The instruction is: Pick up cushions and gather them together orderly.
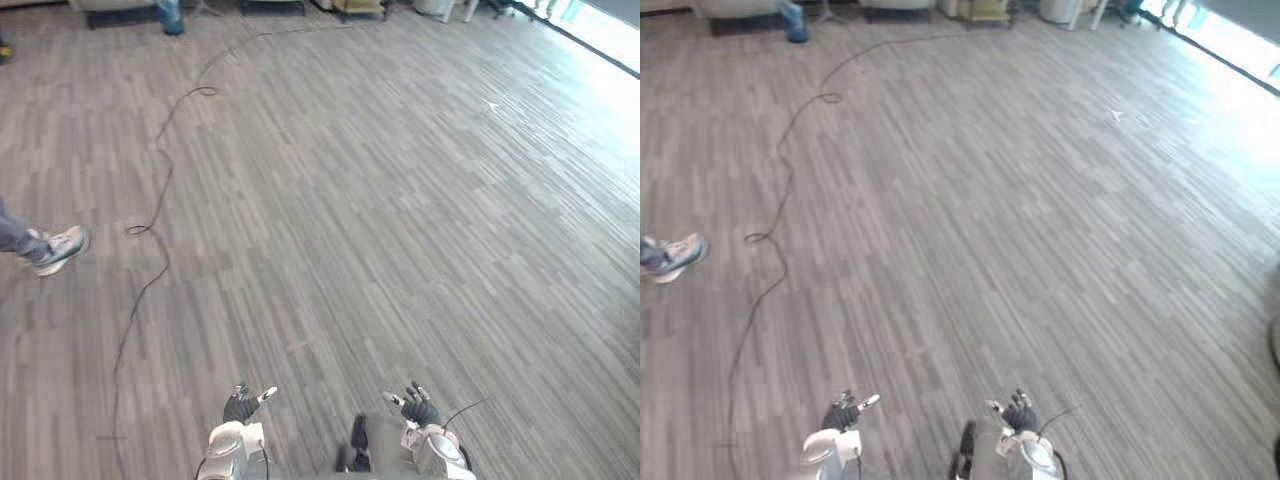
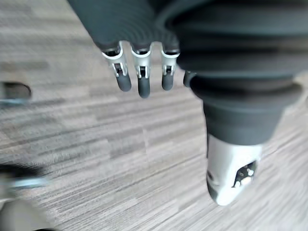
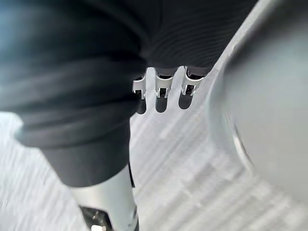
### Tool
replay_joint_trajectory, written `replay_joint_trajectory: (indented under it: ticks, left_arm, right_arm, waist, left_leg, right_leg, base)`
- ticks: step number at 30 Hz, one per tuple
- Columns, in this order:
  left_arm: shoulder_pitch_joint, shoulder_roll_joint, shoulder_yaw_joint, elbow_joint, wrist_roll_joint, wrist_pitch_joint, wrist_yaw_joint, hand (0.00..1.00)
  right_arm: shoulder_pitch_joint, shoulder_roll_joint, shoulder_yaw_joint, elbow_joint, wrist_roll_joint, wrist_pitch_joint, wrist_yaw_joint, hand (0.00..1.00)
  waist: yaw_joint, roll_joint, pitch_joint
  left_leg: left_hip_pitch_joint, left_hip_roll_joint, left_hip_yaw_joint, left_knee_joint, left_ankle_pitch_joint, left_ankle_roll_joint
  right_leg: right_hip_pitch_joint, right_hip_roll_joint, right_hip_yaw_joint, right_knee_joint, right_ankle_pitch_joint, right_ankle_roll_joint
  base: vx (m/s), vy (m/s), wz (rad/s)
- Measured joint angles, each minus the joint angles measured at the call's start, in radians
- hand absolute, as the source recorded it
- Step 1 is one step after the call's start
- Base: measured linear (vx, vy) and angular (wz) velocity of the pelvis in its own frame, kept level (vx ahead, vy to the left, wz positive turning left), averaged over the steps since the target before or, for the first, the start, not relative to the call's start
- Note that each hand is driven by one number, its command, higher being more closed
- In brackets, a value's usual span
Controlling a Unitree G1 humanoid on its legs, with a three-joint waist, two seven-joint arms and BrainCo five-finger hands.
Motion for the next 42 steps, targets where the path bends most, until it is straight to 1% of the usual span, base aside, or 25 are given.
replay_joint_trajectory:
  ticks: [2,3,4,5,8,9,13,16,18,19,20,21,24,25,27,28,29,32,35,36,38,39,40,41,42]
  left_arm:
    - [0.014,0.003,-0.021,0.009,0.005,0.002,-0.003,0.00]
    - [0.019,-0.005,-0.017,0.015,0.007,0.008,-0.003,0.00]
    - [0.021,-0.029,0.011,0.015,0.021,0.008,-0.007,0.00]
    - [0.018,-0.032,0.016,0.015,0.026,0.008,-0.005,0.00]
    - [0.033,-0.045,0.071,-0.011,0.026,0.009,-0.005,0.00]
    - [0.037,-0.041,0.085,-0.047,0.025,0.008,-0.005,0.00]
    - [0.069,-0.026,0.081,-0.117,0.021,-0.011,-0.006,0.00]
    - [0.090,-0.034,0.091,-0.152,0.011,-0.016,-0.004,0.00]
    - [0.108,-0.031,0.091,-0.158,-0.010,-0.024,-0.002,0.00]
    - [0.111,-0.031,0.090,-0.165,-0.026,-0.034,-0.002,0.00]
    - [0.107,-0.015,0.090,-0.159,-0.019,-0.032,-0.003,0.00]
    - [0.104,-0.002,0.090,-0.150,-0.014,-0.031,-0.003,0.00]
    - [0.096,0.017,0.097,-0.117,-0.014,-0.025,-0.002,0.00]
    - [0.093,0.009,0.091,-0.090,-0.013,-0.013,-0.002,0.00]
    - [0.084,0.005,0.072,-0.069,-0.013,-0.011,-0.001,0.00]
    - [0.068,-0.002,0.057,-0.052,-0.013,-0.008,-0.002,0.00]
    - [0.058,-0.005,0.051,-0.043,-0.014,-0.008,-0.002,0.00]
    - [0.011,-0.011,0.007,0.010,-0.013,-0.004,-0.006,0.00]
    - [0.019,-0.022,-0.029,0.017,0.014,-0.005,-0.008,0.00]
    - [0.030,-0.031,-0.018,0.014,0.027,-0.006,-0.009,0.00]
    - [0.031,-0.044,-0.014,0.013,0.045,-0.005,-0.008,0.00]
    - [0.031,-0.048,0.009,0.003,0.046,-0.004,-0.008,0.00]
    - [0.035,-0.049,0.030,-0.005,0.045,-0.003,-0.006,0.00]
    - [0.047,-0.053,0.054,-0.019,0.045,-0.003,-0.006,0.00]
    - [0.055,-0.047,0.071,-0.042,0.044,-0.003,-0.005,0.00]
  right_arm:
    - [-0.004,-0.017,0.000,0.026,-0.010,0.003,0.004,0.00]
    - [-0.006,-0.030,-0.003,0.025,-0.016,0.004,0.009,0.00]
    - [-0.014,-0.053,-0.015,0.024,-0.020,0.005,0.014,0.00]
    - [-0.014,-0.053,-0.027,0.020,-0.021,0.005,0.015,0.00]
    - [-0.015,-0.055,-0.026,-0.003,-0.019,0.010,0.010,0.00]
    - [-0.014,-0.041,0.004,-0.001,-0.019,0.019,0.007,0.00]
    - [-0.003,-0.006,0.059,0.002,-0.018,0.029,0.009,0.00]
    - [0.002,0.005,0.059,0.015,-0.018,0.034,0.009,0.00]
    - [0.003,0.002,0.058,0.028,-0.019,0.034,0.008,0.00]
    - [0.006,0.003,0.059,0.037,-0.019,0.034,0.008,0.00]
    - [0.014,0.009,0.057,0.051,-0.019,0.034,0.008,0.00]
    - [0.015,0.022,0.061,0.049,-0.020,0.033,0.013,0.00]
    - [0.028,0.022,0.058,0.039,-0.021,0.031,0.013,0.00]
    - [0.037,0.016,0.059,0.027,-0.024,0.022,0.015,0.00]
    - [0.043,0.015,0.058,0.005,-0.045,0.018,0.020,0.00]
    - [0.043,0.015,0.054,-0.024,-0.058,0.011,0.022,0.00]
    - [0.042,0.016,0.050,-0.033,-0.059,0.007,0.023,0.00]
    - [0.028,0.001,0.038,-0.050,-0.059,0.003,0.024,0.00]
    - [0.028,-0.018,0.020,-0.037,-0.059,0.004,0.024,0.00]
    - [0.029,-0.021,0.021,-0.031,-0.059,0.006,0.023,0.00]
    - [0.025,-0.045,0.024,-0.037,-0.060,0.007,0.029,0.00]
    - [0.020,-0.053,0.040,-0.050,-0.059,0.009,0.030,0.00]
    - [0.014,-0.060,0.046,-0.054,-0.058,0.011,0.030,0.00]
    - [0.002,-0.063,0.051,-0.042,-0.056,0.018,0.026,0.00]
    - [-0.003,-0.048,0.060,-0.030,-0.054,0.024,0.021,0.00]
  waist:
    - [-0.005,0.000,0.000]
    - [-0.011,0.016,0.004]
    - [-0.009,0.067,-0.003]
    - [-0.009,0.079,-0.003]
    - [-0.001,0.125,0.024]
    - [0.013,0.109,0.043]
    - [0.033,0.060,0.037]
    - [0.070,0.061,0.032]
    - [0.075,0.056,0.023]
    - [0.090,0.046,0.008]
    - [0.097,0.015,-0.018]
    - [0.093,-0.006,-0.031]
    - [0.091,-0.038,-0.028]
    - [0.081,-0.014,-0.022]
    - [0.075,0.008,-0.025]
    - [0.056,0.034,-0.018]
    - [0.053,0.037,-0.017]
    - [0.022,0.030,-0.008]
    - [0.001,0.019,-0.012]
    - [-0.006,0.019,-0.018]
    - [-0.009,0.062,-0.029]
    - [-0.012,0.092,-0.013]
    - [-0.009,0.110,-0.002]
    - [-0.002,0.132,0.012]
    - [0.005,0.125,0.027]
  left_leg:
    - [0.062,-0.021,-0.012,-0.021,-0.010,-0.046]
    - [0.109,-0.014,-0.036,-0.018,-0.019,-0.062]
    - [0.109,0.034,-0.044,0.044,-0.007,-0.088]
    - [0.079,0.057,-0.058,0.131,0.011,-0.115]
    - [-0.153,0.183,-0.161,0.765,0.190,-0.081]
    - [-0.260,0.200,-0.187,0.967,0.121,-0.068]
    - [-0.480,0.166,-0.191,0.902,0.042,-0.033]
    - [-0.602,0.098,-0.224,0.516,0.044,-0.041]
    - [-0.654,0.051,-0.263,0.252,0.127,-0.059]
    - [-0.663,0.041,-0.260,0.241,0.224,-0.059]
    - [-0.650,0.017,-0.244,0.248,0.261,-0.002]
    - [-0.642,0.006,-0.219,0.269,0.225,0.027]
    - [-0.474,-0.029,-0.146,0.285,0.119,0.089]
    - [-0.349,-0.032,-0.141,0.241,0.080,0.094]
    - [-0.250,-0.032,-0.133,0.184,0.046,0.089]
    - [-0.157,-0.034,-0.132,0.115,0.007,0.065]
    - [-0.124,-0.035,-0.130,0.090,-0.006,0.054]
    - [-0.007,-0.036,-0.115,0.023,-0.019,0.054]
    - [0.101,-0.062,-0.168,-0.011,-0.019,0.054]
    - [0.133,-0.065,-0.198,0.011,-0.019,0.054]
    - [0.078,-0.006,-0.227,0.202,-0.007,0.032]
    - [-0.023,0.048,-0.248,0.454,0.060,-0.051]
    - [-0.101,0.090,-0.267,0.638,0.158,-0.091]
    - [-0.178,0.145,-0.260,0.833,0.148,-0.102]
    - [-0.242,0.177,-0.252,0.952,0.101,-0.094]
  right_leg:
    - [0.015,0.040,-0.019,-0.212,0.137,-0.062]
    - [0.016,0.058,0.007,-0.177,0.224,-0.160]
    - [0.020,0.083,-0.012,-0.107,0.146,-0.173]
    - [0.023,0.091,-0.009,-0.086,0.115,-0.163]
    - [0.162,0.180,0.063,-0.121,0.027,-0.171]
    - [0.279,0.213,0.133,-0.159,-0.013,-0.184]
    - [0.473,0.216,0.286,-0.270,-0.078,-0.175]
    - [0.587,0.178,0.427,-0.323,-0.119,-0.129]
    - [0.654,0.136,0.496,-0.355,-0.167,-0.095]
    - [0.673,0.112,0.528,-0.362,-0.186,-0.083]
    - [0.666,0.077,0.560,-0.334,-0.185,-0.081]
    - [0.632,0.049,0.561,-0.257,-0.166,-0.047]
    - [0.470,0.013,0.545,0.255,-0.048,0.161]
    - [0.370,0.007,0.464,0.491,-0.040,0.171]
    - [0.277,-0.005,0.375,0.598,-0.055,0.139]
    - [0.191,-0.020,0.265,0.609,-0.084,0.089]
    - [0.152,-0.022,0.224,0.588,-0.098,0.067]
    - [0.028,-0.014,0.056,0.275,-0.113,0.019]
    - [0.018,0.019,0.078,-0.115,0.046,-0.010]
    - [0.018,0.021,0.116,-0.078,0.152,-0.093]
    - [0.029,0.038,0.094,0.005,0.076,-0.106]
    - [0.070,0.065,0.090,0.002,0.033,-0.110]
    - [0.111,0.090,0.103,-0.013,0.013,-0.118]
    - [0.181,0.134,0.118,-0.049,-0.009,-0.131]
    - [0.278,0.165,0.147,-0.097,-0.032,-0.141]
  base:
    - [0.67,-0.053,0.05]
    - [0.65,-0.090,-0.19]
    - [0.67,-0.118,-0.20]
    - [0.66,-0.149,-0.35]
    - [0.72,-0.125,-0.78]
    - [0.61,-0.014,-1.14]
    - [0.54,0.033,-1.07]
    - [0.65,0.226,-1.30]
    - [0.73,0.368,-0.98]
    - [0.96,0.482,-1.14]
    - [0.83,0.399,-0.92]
    - [0.85,0.382,-0.76]
    - [0.84,0.388,-0.68]
    - [0.61,0.254,-0.74]
    - [0.54,0.203,-0.69]
    - [0.54,0.179,-0.59]
    - [0.52,0.156,-0.47]
    - [0.53,0.086,0.03]
    - [0.62,-0.038,0.45]
    - [0.72,-0.144,0.44]
    - [0.86,-0.199,0.23]
    - [0.70,-0.157,-0.09]
    - [0.70,-0.115,-0.40]
    - [0.69,-0.073,-0.68]
    - [0.69,-0.051,-0.72]
